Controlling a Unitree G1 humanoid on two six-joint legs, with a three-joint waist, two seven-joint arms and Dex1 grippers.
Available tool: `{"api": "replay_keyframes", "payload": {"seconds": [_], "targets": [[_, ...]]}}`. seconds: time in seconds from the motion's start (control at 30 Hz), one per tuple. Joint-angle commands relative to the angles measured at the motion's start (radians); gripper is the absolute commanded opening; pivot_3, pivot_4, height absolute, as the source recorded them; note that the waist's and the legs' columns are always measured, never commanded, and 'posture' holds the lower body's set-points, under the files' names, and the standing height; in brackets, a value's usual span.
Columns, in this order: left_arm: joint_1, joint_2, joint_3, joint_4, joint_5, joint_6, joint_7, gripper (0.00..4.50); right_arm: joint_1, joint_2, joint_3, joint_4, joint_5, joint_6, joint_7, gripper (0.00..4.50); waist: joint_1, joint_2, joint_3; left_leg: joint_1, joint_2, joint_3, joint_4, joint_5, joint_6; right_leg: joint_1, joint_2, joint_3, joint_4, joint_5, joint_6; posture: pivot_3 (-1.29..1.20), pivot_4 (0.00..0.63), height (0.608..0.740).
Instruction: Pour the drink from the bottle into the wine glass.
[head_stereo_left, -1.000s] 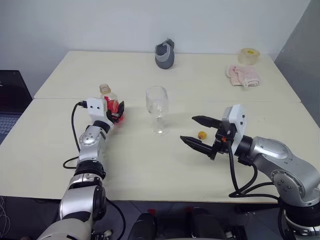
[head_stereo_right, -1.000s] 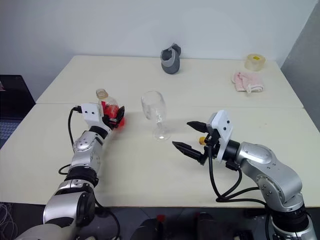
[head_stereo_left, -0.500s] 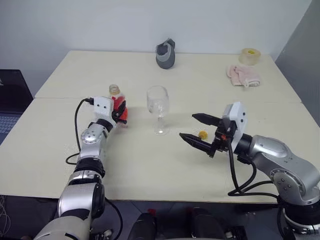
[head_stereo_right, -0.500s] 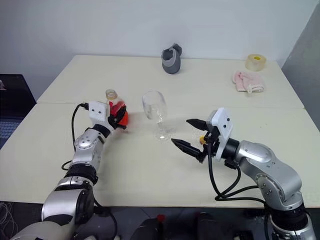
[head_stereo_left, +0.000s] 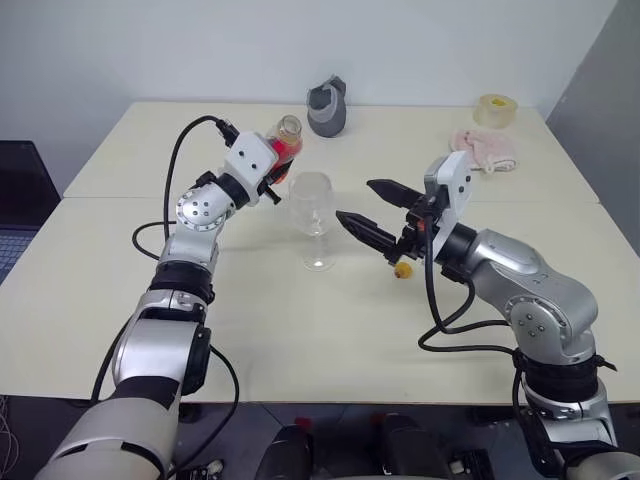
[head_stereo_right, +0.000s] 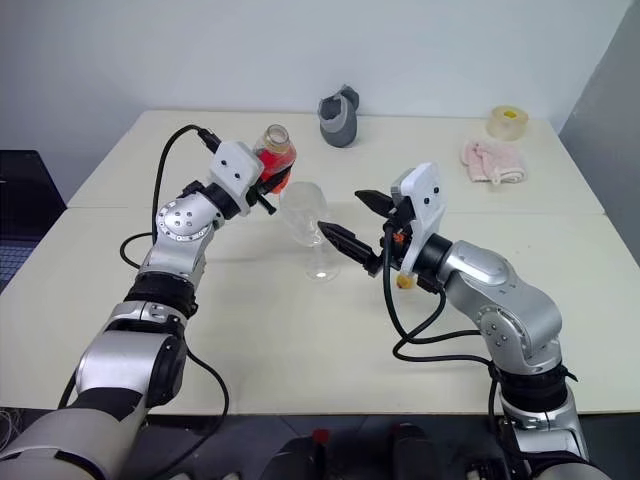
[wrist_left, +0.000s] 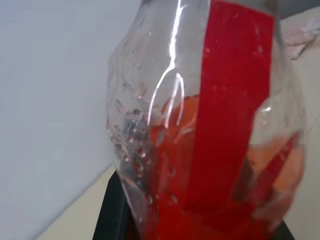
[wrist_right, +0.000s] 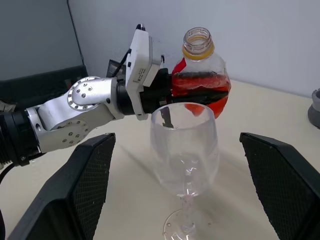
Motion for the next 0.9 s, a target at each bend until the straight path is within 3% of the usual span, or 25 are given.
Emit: {"api": "replay_keyframes", "payload": {"seconds": [0.03, 0.9], "targets": [[-0.063, 0.035, -0.001, 0.009, 0.021, -0.074, 0.005, 0.94, -0.027, 0.012, 0.002, -0.007, -0.023, -0.04, 0.004, 4.27, -0.003, 0.0, 0.0, 0.0, 0.0, 0.0, 0.0, 0.0, 0.0, 0.0, 0.0, 0.0, 0.0, 0.0, 0.0, 0.0, 0.15, 0.74], [-0.168, 0.214, -0.123, 0.144, 0.261, -0.39, 0.134, 0.94, -0.019, 0.042, 0.023, 0.021, -0.085, -0.088, 0.043, 4.27, -0.014, 0.0, 0.0, -0.001, 0.0, 0.0, 0.0, 0.0, 0.0, -0.001, 0.0, 0.0, 0.001, 0.0, 0.0, 0.0, 0.15, 0.74]]}}
